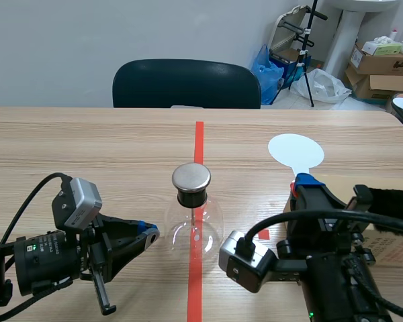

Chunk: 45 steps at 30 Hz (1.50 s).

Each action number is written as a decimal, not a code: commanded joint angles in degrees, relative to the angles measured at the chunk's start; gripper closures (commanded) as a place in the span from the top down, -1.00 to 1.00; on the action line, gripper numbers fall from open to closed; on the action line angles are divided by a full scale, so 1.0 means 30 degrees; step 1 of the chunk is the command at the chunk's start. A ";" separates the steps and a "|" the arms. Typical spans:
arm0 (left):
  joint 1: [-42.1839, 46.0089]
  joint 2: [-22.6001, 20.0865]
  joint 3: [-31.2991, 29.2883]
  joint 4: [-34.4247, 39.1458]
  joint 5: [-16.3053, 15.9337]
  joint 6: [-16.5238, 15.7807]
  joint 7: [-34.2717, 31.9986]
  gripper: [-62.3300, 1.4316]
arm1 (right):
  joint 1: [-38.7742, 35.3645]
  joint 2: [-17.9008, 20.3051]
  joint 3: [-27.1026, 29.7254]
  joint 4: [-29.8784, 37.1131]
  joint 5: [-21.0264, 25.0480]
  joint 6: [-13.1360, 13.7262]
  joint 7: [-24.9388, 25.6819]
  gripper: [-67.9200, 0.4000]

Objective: Do the electroscope experiment

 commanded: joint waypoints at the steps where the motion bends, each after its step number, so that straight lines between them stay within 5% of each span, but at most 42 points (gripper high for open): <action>1: 0.0131 0.0044 0.0000 0.0474 -0.0270 -0.0022 -0.0401 -0.90 | 0.0226 0.0138 0.0168 0.0321 -0.0014 -0.0211 0.0000 -0.96; 31: 0.0131 0.0044 0.0000 0.0474 -0.0270 -0.0022 -0.0401 -0.90 | -0.0080 0.0029 0.0969 0.0437 -0.0014 -0.0386 0.0816 -0.96; 37: 0.0138 0.0036 0.0000 0.0474 -0.0270 -0.0022 -0.0393 -0.90 | -0.1246 -0.0080 0.2514 0.1311 0.0182 -0.0452 0.2528 -0.96; 45: 0.0969 -0.1086 -0.0036 0.1122 -0.0546 -0.0036 -0.1734 -0.86 | -0.3402 -0.1064 0.6200 0.1370 0.1253 -0.2106 0.7016 -0.96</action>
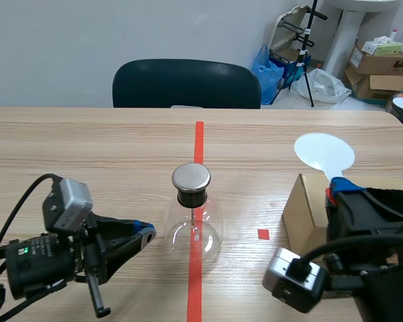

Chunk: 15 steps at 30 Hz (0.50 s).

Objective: Do the electroscope experiment

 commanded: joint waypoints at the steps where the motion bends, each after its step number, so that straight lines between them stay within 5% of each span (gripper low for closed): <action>1: 0.0852 -0.0860 -0.0138 0.1151 -0.0270 -0.0095 -0.1107 -0.79 | -0.0321 -0.0080 0.0648 0.0335 0.0444 -0.0699 0.0692 -0.96; 9: 0.6193 -0.3344 -0.2521 0.5799 0.0124 -0.0087 -0.3781 -0.30 | -0.1093 -0.1370 0.3650 0.0153 0.2769 -0.1107 0.5115 -0.96; 15: 1.0134 -0.3599 -0.5238 0.8531 0.0933 0.0503 -0.5639 1.00 | -0.0976 -0.2412 0.5501 -0.1020 0.3592 -0.1107 0.7745 -0.96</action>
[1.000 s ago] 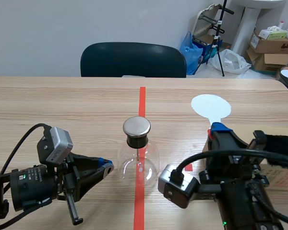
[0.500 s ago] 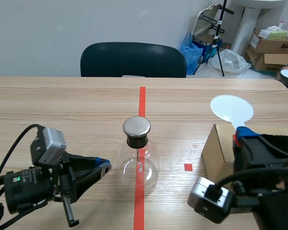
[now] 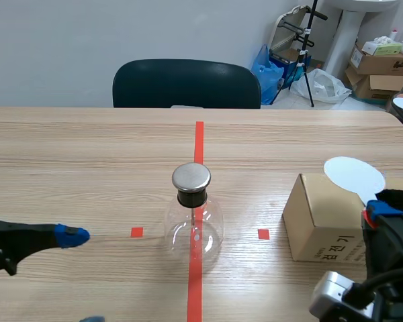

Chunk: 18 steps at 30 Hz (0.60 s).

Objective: Do the electroscope experiment

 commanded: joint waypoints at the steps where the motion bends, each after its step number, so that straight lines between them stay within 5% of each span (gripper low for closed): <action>1: 0.0211 0.0284 -0.0124 0.0219 -0.0284 0.0801 -0.0758 1.00 | 0.0262 -0.0124 0.0255 -0.0313 0.0291 -0.1107 0.0306 -0.96; 6: 0.1239 0.0284 -0.0634 0.0357 -0.0852 0.2543 -0.0940 1.00 | 0.0743 -0.0211 0.0488 -0.1341 0.0714 -0.1107 0.0750 -0.96; 18: 0.2142 0.0270 -0.1035 0.0379 -0.0102 0.2484 -0.1727 1.00 | 0.1967 -0.0211 0.0000 -0.3140 0.0852 -0.1107 0.0444 -0.96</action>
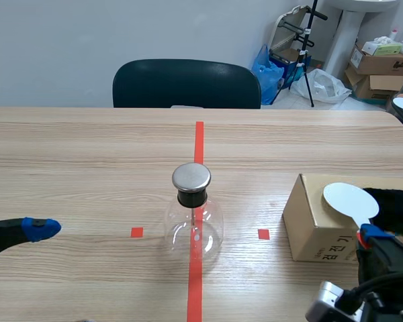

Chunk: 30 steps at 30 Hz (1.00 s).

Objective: Do the electroscope experiment

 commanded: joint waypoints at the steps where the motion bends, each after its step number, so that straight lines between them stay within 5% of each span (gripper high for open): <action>1: 0.0066 0.0146 -0.0102 0.0058 0.0357 -0.0058 -0.0313 1.00 | 0.0364 0.0146 -0.0138 0.0182 0.0138 -0.1173 -0.0073 -0.96; 21: 0.0058 -0.0029 -0.0758 0.0117 0.1464 -0.2076 -0.1326 1.00 | 0.0415 0.0044 -0.0831 -0.0277 0.0357 -0.1173 -0.0474 -0.94; 30: 0.0066 -0.0554 -0.0969 0.0918 0.1450 -0.2127 -0.1275 1.00 | 0.0423 0.0036 -0.0831 -0.0277 0.0342 -0.1173 -0.0714 -0.35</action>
